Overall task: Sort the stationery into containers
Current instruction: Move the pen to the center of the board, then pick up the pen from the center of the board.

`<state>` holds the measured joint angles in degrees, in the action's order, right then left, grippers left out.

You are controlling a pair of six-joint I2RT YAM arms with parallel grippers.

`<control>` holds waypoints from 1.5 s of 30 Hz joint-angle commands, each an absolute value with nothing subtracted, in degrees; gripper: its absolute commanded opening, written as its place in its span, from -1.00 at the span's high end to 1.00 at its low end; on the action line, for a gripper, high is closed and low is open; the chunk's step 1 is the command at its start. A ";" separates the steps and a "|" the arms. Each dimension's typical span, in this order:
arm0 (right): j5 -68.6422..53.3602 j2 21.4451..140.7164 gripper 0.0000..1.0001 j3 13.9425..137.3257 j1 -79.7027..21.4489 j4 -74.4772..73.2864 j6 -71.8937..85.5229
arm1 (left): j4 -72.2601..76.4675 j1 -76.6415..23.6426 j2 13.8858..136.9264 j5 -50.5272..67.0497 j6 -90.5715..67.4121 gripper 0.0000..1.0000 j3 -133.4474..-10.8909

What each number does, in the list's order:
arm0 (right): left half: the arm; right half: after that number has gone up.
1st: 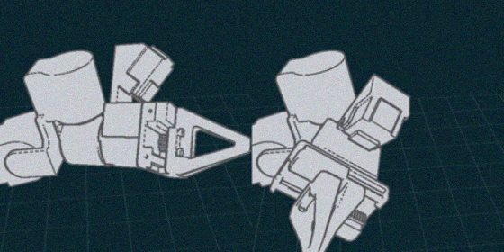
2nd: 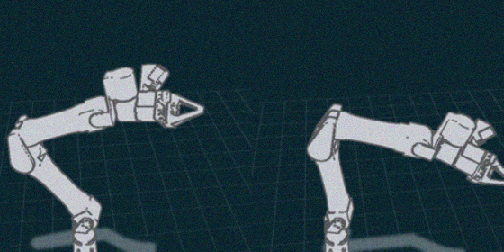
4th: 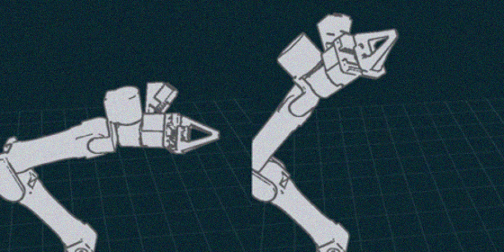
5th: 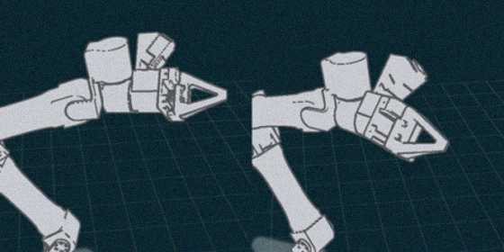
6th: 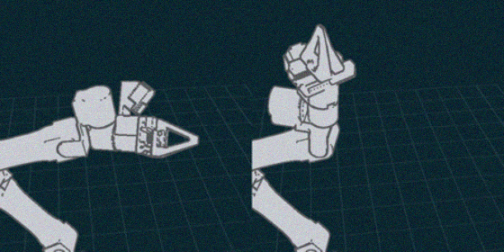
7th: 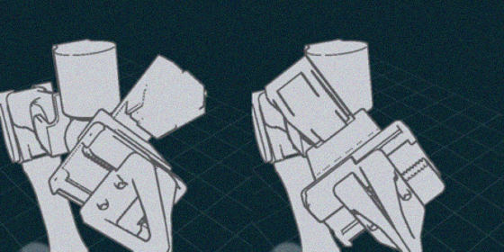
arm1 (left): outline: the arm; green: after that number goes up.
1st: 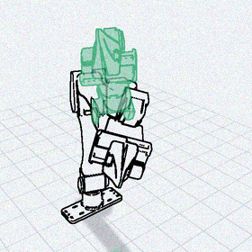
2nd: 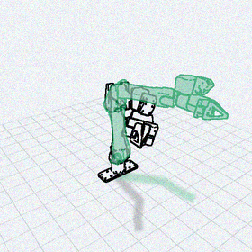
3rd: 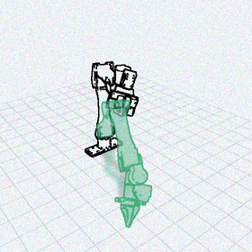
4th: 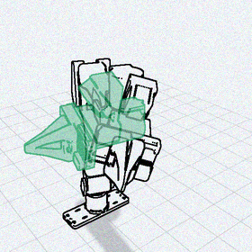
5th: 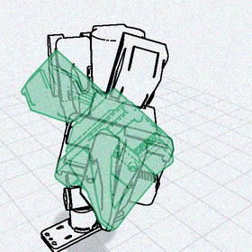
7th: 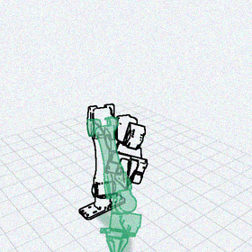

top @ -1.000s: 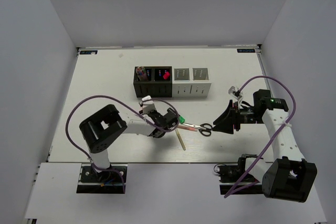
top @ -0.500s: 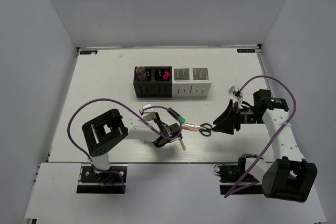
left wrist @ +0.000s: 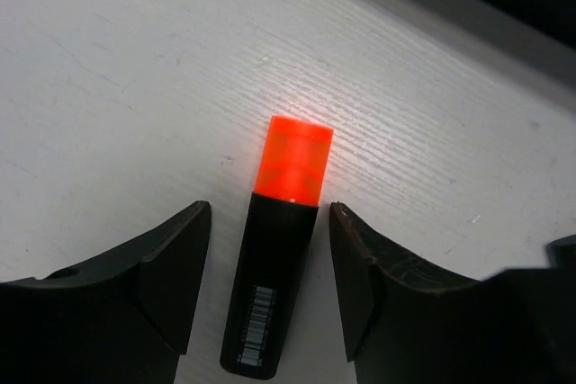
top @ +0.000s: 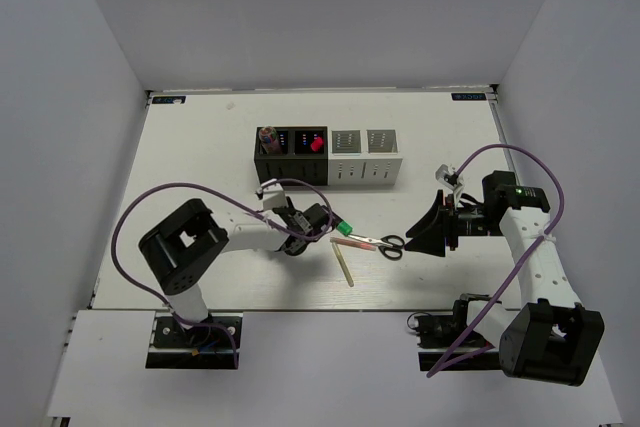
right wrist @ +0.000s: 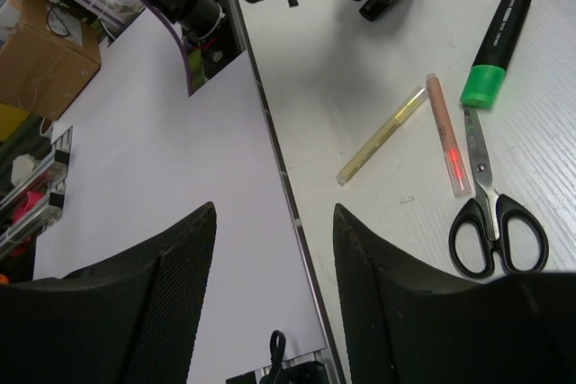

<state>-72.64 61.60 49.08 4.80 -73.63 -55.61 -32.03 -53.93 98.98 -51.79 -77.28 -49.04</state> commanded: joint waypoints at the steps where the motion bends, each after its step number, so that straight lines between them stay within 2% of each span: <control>1: -74.45 61.26 -0.16 51.24 4.75 -74.97 -57.04 | -29.54 -52.56 102.21 -37.36 -70.06 -0.30 -47.63; 8: -74.71 61.26 -0.19 51.42 4.75 -75.06 -57.04 | -28.48 -51.24 103.27 -33.41 -66.19 -0.28 -47.55; 21: -74.53 60.91 -0.19 51.59 4.92 -75.41 -57.48 | -27.33 -48.43 103.97 -26.28 -63.28 -0.10 -45.62; 25: -74.53 60.91 -0.19 51.59 4.92 -75.50 -57.39 | -27.16 -47.55 103.97 -24.52 -62.75 0.27 -44.83; 26: -74.44 60.73 -0.19 51.59 4.83 -75.50 -57.31 | -27.16 -47.55 103.97 -23.91 -62.58 0.42 -44.74; 33: -74.53 60.64 -0.19 51.59 4.92 -75.59 -57.31 | -27.16 -47.46 102.66 -21.80 -61.35 0.95 -43.68; 37: -74.53 60.65 -0.19 51.59 5.01 -75.50 -57.48 | -29.17 -50.08 97.49 -22.06 -56.71 1.00 -44.73; 45: -74.71 60.56 -0.19 51.59 4.83 -75.67 -57.57 | -36.91 -56.95 86.93 -29.71 -45.19 1.00 -54.66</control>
<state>-72.71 61.43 49.39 4.80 -74.72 -56.10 -32.40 -55.66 92.09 -31.40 -51.11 -50.85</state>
